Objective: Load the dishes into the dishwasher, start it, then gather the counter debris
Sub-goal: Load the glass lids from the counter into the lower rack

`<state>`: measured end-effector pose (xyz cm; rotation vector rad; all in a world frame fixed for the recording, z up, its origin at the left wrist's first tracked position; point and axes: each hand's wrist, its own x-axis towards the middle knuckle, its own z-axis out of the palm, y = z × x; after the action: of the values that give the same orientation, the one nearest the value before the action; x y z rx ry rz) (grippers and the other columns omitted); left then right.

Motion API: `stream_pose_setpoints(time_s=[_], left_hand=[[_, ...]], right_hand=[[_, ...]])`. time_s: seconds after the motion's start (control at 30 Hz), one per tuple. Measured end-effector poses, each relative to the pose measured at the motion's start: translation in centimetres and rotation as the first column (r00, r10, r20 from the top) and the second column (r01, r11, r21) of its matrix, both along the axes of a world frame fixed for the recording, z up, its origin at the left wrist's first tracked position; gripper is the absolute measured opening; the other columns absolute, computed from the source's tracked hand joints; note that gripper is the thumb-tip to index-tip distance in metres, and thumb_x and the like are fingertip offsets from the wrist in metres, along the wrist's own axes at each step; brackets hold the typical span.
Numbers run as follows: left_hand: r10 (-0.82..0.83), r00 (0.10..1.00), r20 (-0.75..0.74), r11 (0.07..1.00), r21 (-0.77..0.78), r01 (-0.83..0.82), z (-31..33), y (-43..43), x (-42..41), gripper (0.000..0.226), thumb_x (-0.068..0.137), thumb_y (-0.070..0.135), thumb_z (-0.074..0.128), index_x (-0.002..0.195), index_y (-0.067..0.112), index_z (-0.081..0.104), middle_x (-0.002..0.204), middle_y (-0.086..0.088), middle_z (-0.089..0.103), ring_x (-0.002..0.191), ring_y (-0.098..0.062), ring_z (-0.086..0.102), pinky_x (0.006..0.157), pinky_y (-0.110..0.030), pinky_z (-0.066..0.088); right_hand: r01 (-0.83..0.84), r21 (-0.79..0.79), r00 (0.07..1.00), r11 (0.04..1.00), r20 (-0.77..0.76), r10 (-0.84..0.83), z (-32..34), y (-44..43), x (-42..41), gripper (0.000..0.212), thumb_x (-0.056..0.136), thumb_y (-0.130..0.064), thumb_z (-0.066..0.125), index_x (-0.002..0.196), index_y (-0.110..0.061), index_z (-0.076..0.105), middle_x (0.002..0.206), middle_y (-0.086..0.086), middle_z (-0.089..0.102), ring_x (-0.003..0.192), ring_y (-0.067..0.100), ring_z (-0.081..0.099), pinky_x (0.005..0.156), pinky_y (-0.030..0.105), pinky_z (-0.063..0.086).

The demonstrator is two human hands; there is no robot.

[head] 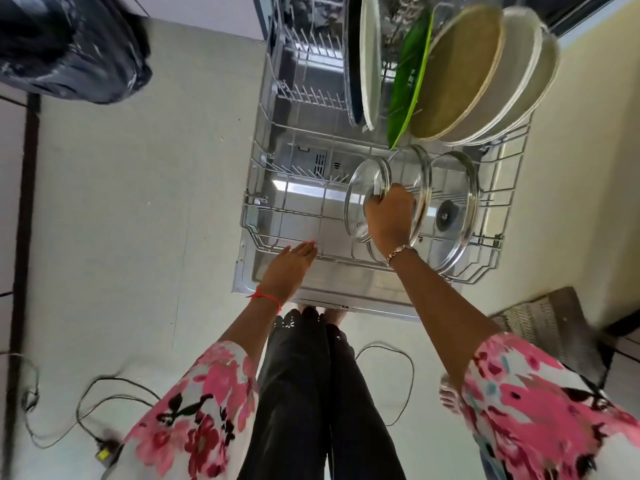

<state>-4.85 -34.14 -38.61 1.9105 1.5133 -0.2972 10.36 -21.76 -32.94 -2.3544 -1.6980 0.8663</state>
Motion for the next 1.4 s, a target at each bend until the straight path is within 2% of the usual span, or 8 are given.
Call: stream_pose_setpoints(time_s=[0.13,0.47,0.8,1.0,1.1,1.17,1.27,1.4], left_hand=[[0.021,0.997,0.077,0.971,0.235,-0.038,-0.9,-0.5,-0.4,0.068,0.049,-0.021,0.076,0.113,0.0,0.064,0.115,-0.013,0.066,0.1,-0.026,0.067,0.081,-0.038,0.055],[0.065,0.991,0.12,0.976,0.201,-0.088,-1.3,0.5,0.1,0.059,0.048,-0.014,0.08,0.104,-0.002,0.067,0.098,-0.013,0.068,0.087,-0.027,0.068,0.073,-0.035,0.057],[-0.006,1.0,0.012,0.979,0.204,0.003,-2.9,-0.5,-0.1,0.081,0.04,-0.023,0.078,0.115,-0.001,0.062,0.119,-0.016,0.064,0.109,-0.031,0.061,0.093,-0.037,0.038],[-0.18,0.982,-0.053,0.983,0.032,0.182,-2.4,0.2,0.3,0.062,0.093,-0.012,0.026,0.147,0.006,0.0,0.156,-0.011,0.001,0.145,-0.023,0.0,0.11,-0.023,-0.011],[-0.16,0.983,-0.086,0.984,0.068,0.166,-1.4,0.4,-0.2,0.061,0.094,-0.008,0.033,0.147,0.005,0.004,0.156,-0.013,0.01,0.144,-0.024,0.008,0.114,-0.029,-0.004],[-0.13,0.984,-0.12,0.985,0.099,0.142,0.7,1.0,-0.8,0.066,0.082,-0.004,0.062,0.14,0.001,0.032,0.143,-0.017,0.04,0.135,-0.026,0.036,0.113,-0.032,0.017],[-0.09,0.995,-0.047,0.98,0.175,0.097,5.6,2.0,-1.7,0.064,0.044,0.011,0.092,0.103,0.005,0.068,0.098,-0.01,0.07,0.095,-0.024,0.068,0.084,-0.036,0.053],[0.106,0.989,0.108,0.988,0.105,-0.117,12.0,1.8,-1.6,0.044,0.087,0.017,0.061,0.127,0.003,0.05,0.12,-0.016,0.059,0.113,-0.03,0.056,0.098,-0.039,0.046]], right_hand=[[-0.01,-0.019,1.0,1.0,0.004,0.01,-1.8,0.7,-0.5,0.023,0.095,-0.012,0.044,0.103,0.005,0.058,0.101,0.017,0.062,0.083,0.018,0.054,0.056,-0.004,0.029],[-0.084,-0.114,0.996,0.99,-0.02,0.082,-5.4,0.9,-1.3,0.023,0.095,-0.013,0.044,0.106,0.005,0.054,0.11,0.021,0.057,0.102,0.028,0.055,0.071,0.021,0.035],[-0.106,-0.197,0.983,0.975,-0.169,0.072,-6.0,0.3,-1.3,0.036,0.095,-0.024,0.051,0.116,0.005,0.047,0.115,0.022,0.055,0.115,0.031,0.048,0.087,0.032,0.042],[-0.15,-0.198,0.979,0.969,-0.167,0.117,-4.4,0.0,-0.5,0.047,0.092,-0.029,0.056,0.123,0.003,0.042,0.118,0.02,0.054,0.11,0.031,0.054,0.082,0.03,0.045],[-0.26,-0.186,0.958,0.947,-0.171,0.23,-2.1,-0.7,-0.1,0.047,0.093,-0.026,0.053,0.129,0.0,0.038,0.125,0.019,0.049,0.111,0.031,0.054,0.084,0.034,0.046],[-0.333,-0.186,0.936,0.925,-0.188,0.299,0.3,-1.0,0.2,0.044,0.095,-0.023,0.05,0.13,0.0,0.037,0.126,0.019,0.047,0.112,0.031,0.053,0.086,0.034,0.045],[-0.364,-0.251,0.924,0.897,-0.215,0.315,4.0,-1.5,0.7,0.036,0.095,-0.021,0.048,0.123,0.001,0.045,0.122,0.019,0.051,0.112,0.031,0.051,0.088,0.034,0.042],[-0.348,-0.249,0.922,0.904,-0.266,0.282,8.5,-3.1,1.4,0.021,0.094,-0.017,0.048,0.091,0.001,0.059,0.097,0.02,0.063,0.087,0.029,0.059,0.073,0.031,0.046]])
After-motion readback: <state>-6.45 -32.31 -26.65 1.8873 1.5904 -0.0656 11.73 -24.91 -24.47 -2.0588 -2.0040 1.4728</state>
